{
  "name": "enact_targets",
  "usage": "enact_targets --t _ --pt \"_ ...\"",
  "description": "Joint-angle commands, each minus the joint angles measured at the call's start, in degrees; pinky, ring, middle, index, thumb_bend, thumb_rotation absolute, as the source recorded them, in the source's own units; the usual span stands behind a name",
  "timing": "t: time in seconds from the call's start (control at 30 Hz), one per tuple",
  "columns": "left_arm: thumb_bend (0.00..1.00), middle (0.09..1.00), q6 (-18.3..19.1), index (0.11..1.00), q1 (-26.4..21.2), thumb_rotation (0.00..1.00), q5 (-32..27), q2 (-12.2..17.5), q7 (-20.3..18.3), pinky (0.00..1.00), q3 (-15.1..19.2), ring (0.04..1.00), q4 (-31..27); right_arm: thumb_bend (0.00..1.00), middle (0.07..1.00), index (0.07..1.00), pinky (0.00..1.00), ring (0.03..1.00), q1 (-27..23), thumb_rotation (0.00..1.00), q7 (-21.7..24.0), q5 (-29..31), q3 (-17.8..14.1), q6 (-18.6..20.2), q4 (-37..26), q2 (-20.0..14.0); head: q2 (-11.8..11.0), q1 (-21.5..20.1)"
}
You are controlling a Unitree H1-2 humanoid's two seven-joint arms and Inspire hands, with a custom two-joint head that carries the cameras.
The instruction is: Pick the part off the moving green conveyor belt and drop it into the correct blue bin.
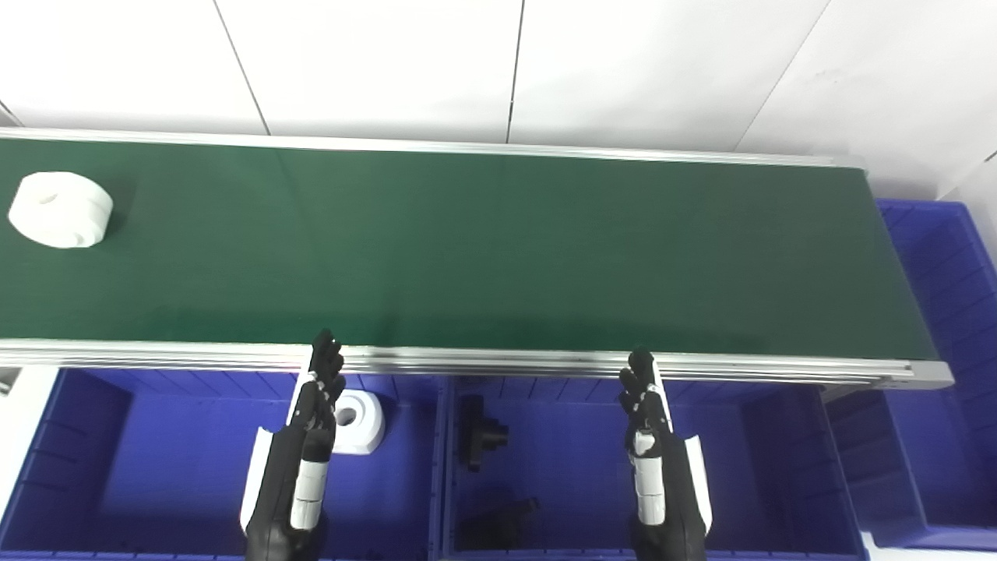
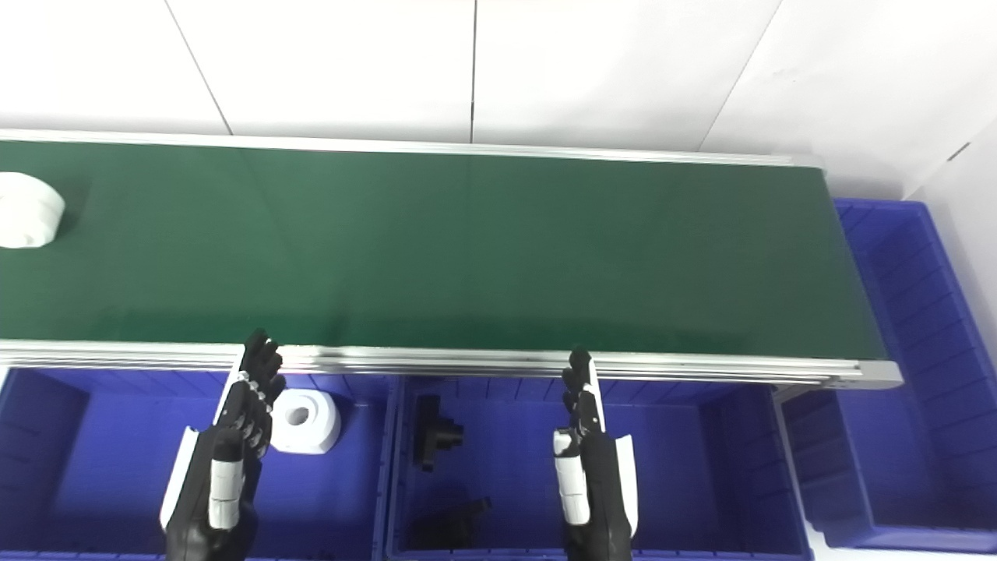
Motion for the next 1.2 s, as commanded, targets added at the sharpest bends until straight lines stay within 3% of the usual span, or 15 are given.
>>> enact_targets --t 0.0,0.4,1.17 --pt "0.65 1.000 -1.68 1.000 0.61 1.00 0.56 -0.25 0.01 1.00 -0.29 1.000 -0.72 0.82 1.000 1.000 1.00 0.982 1.45 1.00 0.55 0.29 1.64 -2.01 -1.57 1.87 0.02 0.08" --pt "0.66 1.000 -2.06 1.000 1.05 1.00 0.96 -0.41 0.14 1.00 -0.56 1.000 -0.73 0.82 1.000 1.000 0.99 0.975 2.05 1.00 1.31 0.67 1.73 -0.37 -2.92 1.58 -0.01 0.36" --pt "0.67 1.000 -3.20 1.000 1.12 1.00 0.35 -0.24 -0.04 1.00 -0.35 1.000 0.17 0.80 1.000 1.000 0.99 0.973 1.35 1.00 2.64 0.37 1.40 -1.15 -1.59 1.03 -0.45 0.57"
